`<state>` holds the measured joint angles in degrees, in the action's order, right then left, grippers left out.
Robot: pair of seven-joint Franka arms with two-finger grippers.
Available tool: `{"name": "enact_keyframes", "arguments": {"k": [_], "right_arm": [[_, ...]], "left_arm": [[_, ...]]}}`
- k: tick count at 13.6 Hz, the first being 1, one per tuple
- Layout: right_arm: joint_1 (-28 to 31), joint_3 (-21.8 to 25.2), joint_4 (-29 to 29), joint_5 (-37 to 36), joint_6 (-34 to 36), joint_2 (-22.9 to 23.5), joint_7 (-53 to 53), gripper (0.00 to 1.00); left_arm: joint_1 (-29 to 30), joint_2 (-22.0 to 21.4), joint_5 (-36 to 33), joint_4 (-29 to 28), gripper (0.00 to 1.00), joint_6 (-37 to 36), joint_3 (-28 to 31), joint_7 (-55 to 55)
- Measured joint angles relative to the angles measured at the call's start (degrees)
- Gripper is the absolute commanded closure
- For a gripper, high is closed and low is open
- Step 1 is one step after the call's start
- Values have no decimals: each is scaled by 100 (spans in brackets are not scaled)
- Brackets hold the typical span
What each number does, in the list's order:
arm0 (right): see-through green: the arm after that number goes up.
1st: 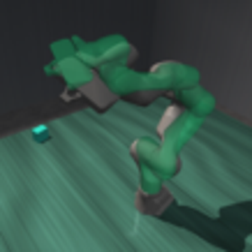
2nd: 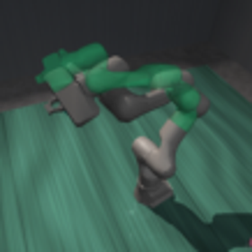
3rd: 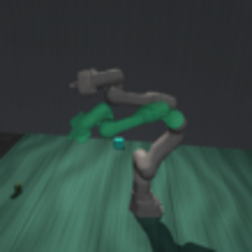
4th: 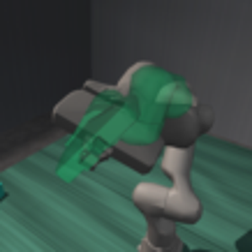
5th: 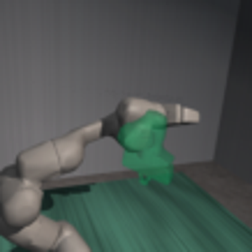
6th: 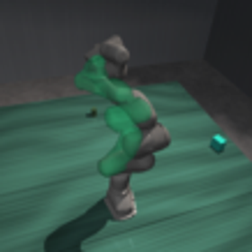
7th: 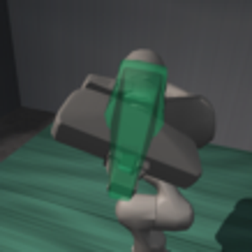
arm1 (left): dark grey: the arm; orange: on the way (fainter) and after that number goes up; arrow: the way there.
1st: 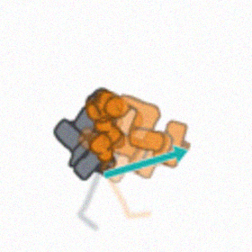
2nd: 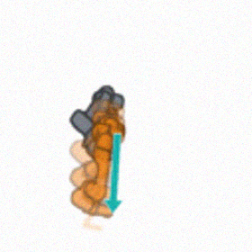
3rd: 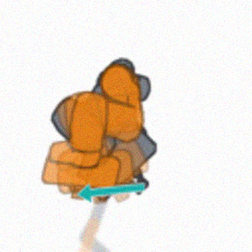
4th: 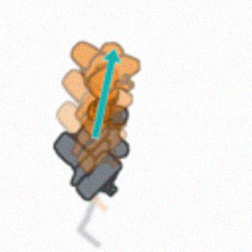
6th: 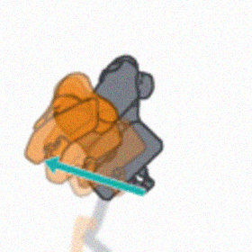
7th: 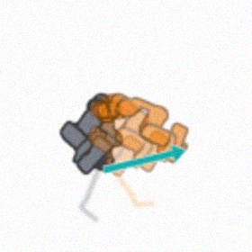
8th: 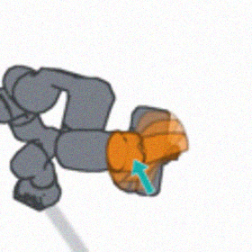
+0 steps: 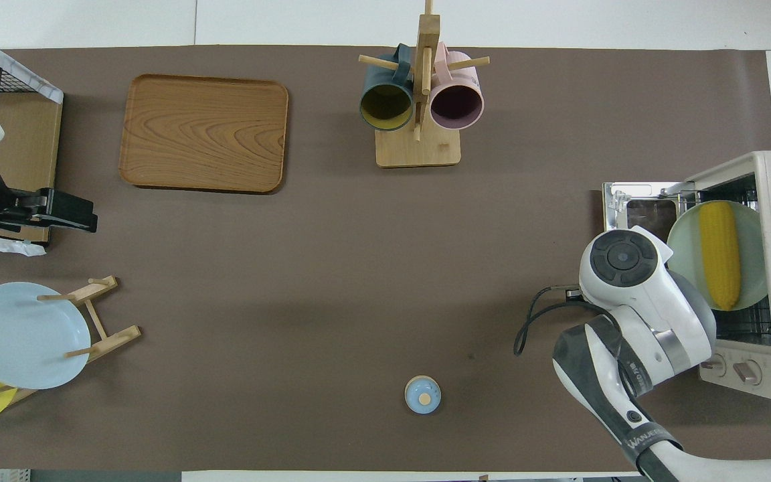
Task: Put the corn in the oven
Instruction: 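Push the toaster oven door shut with the right gripper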
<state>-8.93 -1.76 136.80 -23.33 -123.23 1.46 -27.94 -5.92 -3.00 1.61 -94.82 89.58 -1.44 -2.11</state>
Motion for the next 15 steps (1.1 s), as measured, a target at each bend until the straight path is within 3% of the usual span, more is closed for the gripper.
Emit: {"name": "enact_keyframes", "arguments": {"k": [6,15], "right_arm": [[-166,-73,-785,-266,1355,-23,-27,100],[445,24,-1907,-364,2664,-223,1805,100]], "left_arm": [[1,0,0,0,0,0,0,0],[1,0,0,0,0,0,0,0]]}}
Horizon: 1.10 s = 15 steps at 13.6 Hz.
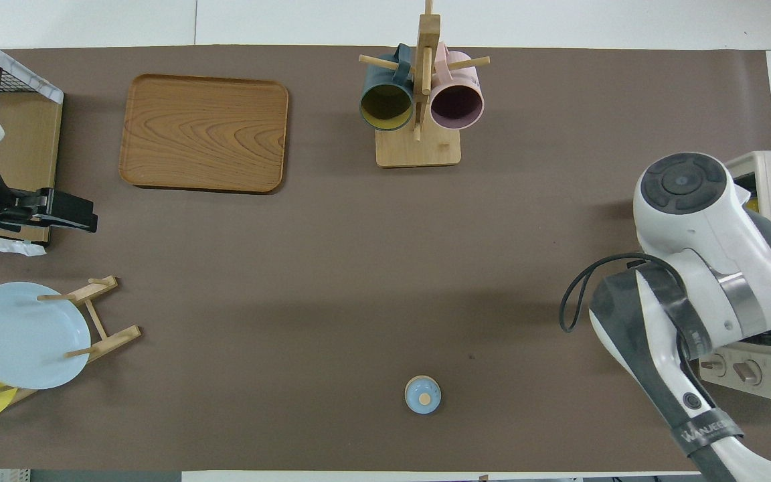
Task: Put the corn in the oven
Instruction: 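Push the toaster oven door shut with the right gripper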
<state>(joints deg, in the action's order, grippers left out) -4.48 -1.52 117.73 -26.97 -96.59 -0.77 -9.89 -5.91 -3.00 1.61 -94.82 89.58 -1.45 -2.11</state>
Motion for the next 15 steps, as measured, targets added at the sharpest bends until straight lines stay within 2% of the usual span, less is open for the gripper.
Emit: {"name": "enact_keyframes", "arguments": {"k": [5,15], "right_arm": [[752,52,-312,-104,117,-44,1042,100],[761,28,-317,-103,134,-43,1048,100]], "left_arm": [[0,0,0,0,0,0,-1,0],[2,0,0,0,0,0,-1,0]]}}
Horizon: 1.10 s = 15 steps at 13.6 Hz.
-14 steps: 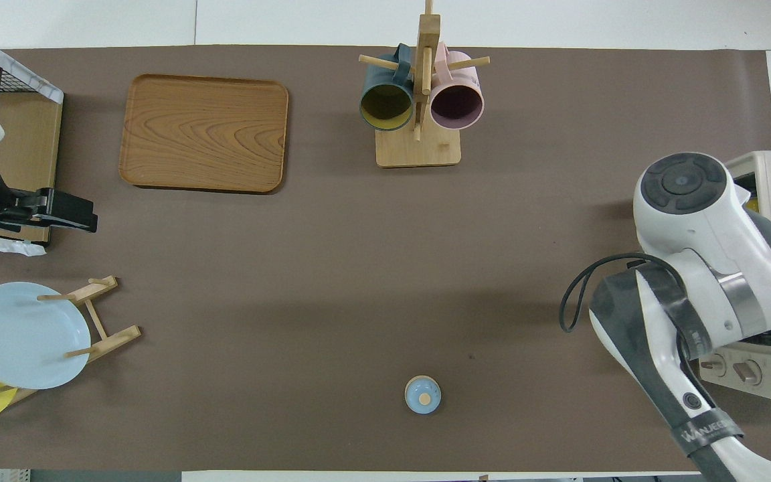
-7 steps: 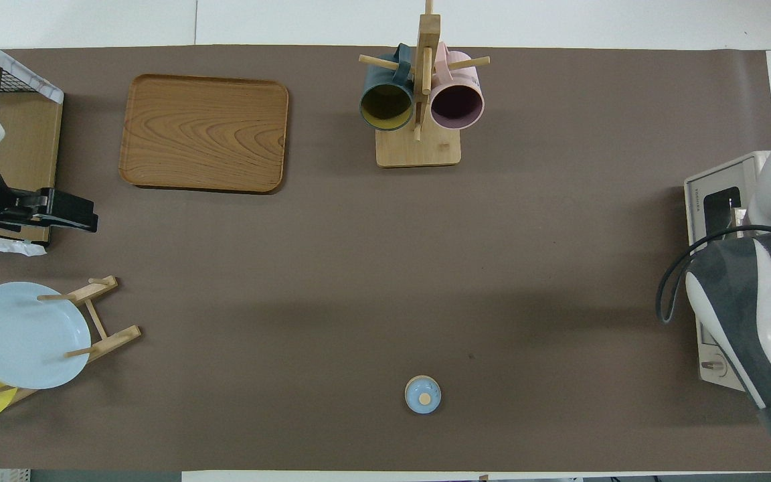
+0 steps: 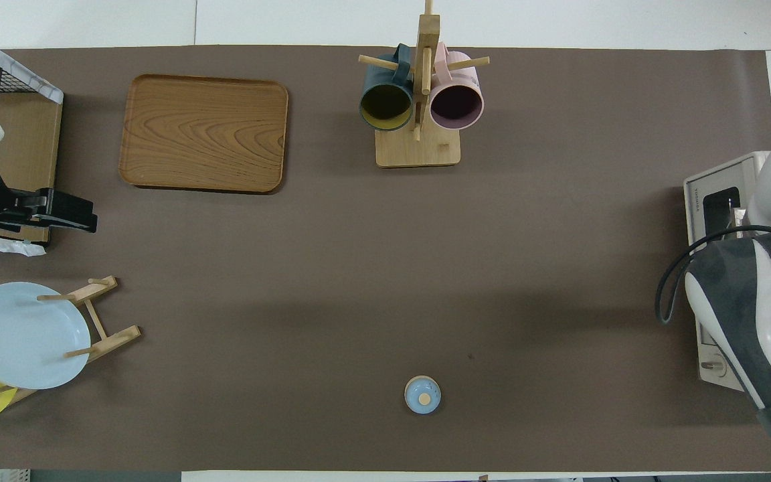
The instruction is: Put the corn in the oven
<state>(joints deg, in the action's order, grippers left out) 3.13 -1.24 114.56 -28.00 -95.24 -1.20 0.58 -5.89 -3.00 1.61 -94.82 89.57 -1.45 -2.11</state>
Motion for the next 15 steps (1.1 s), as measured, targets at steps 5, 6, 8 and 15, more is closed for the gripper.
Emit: {"name": "enact_keyframes", "arguments": {"k": [5,6,8,15], "right_arm": [[0,-23,-284,-50,406,-38,5,100],[-3,-29,-346,-49,471,-55,11,100],[-8,-47,-510,10,597,-81,28,100],[2,-49,-1325,1604,1135,-372,370,70]], "left_arm": [[0,0,0,0,0,0,0,0],[0,0,0,0,0,0,0,0],[1,0,0,0,0,0,0,0],[1,0,0,0,0,0,0,0]]}}
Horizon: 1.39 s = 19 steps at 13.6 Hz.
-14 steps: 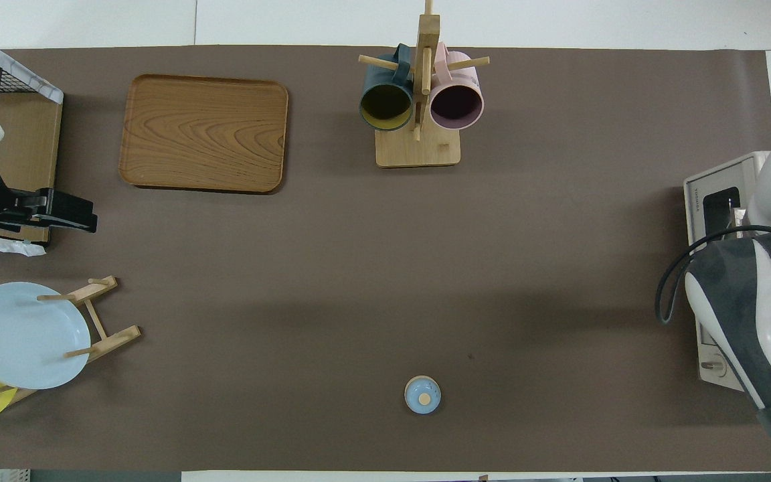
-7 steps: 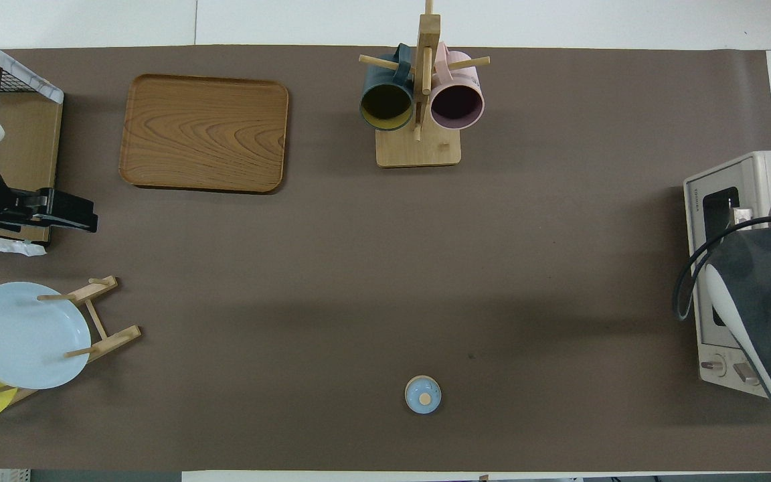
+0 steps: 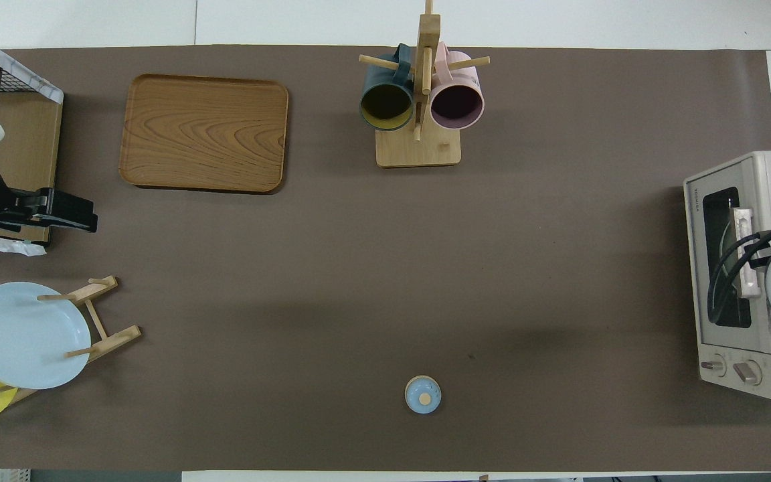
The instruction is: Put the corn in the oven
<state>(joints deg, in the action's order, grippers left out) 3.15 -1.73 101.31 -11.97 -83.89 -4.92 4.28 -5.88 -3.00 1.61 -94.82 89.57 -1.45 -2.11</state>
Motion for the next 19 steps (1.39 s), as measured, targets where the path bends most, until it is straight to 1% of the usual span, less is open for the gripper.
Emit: {"name": "enact_keyframes", "arguments": {"k": [1,2,5,10,13,16,19], "right_arm": [[13,11,-74,254,54,3,0,8],[23,29,-107,462,63,5,0,0],[23,79,-148,832,64,6,-1,0],[20,80,-221,864,64,14,-33,0],[-123,88,-260,897,61,50,-352,0],[-442,232,-553,897,146,281,-556,0],[-455,270,-684,897,223,397,-558,0]], "left_arm": [[0,0,0,0,0,0,0,0],[0,0,0,0,0,0,0,0],[0,0,0,0,0,0,0,0],[0,0,0,0,0,0,0,0],[0,0,0,0,0,-3,-1,0],[0,0,0,0,0,-3,-1,0],[0,0,0,0,0,-3,-1,0]]}}
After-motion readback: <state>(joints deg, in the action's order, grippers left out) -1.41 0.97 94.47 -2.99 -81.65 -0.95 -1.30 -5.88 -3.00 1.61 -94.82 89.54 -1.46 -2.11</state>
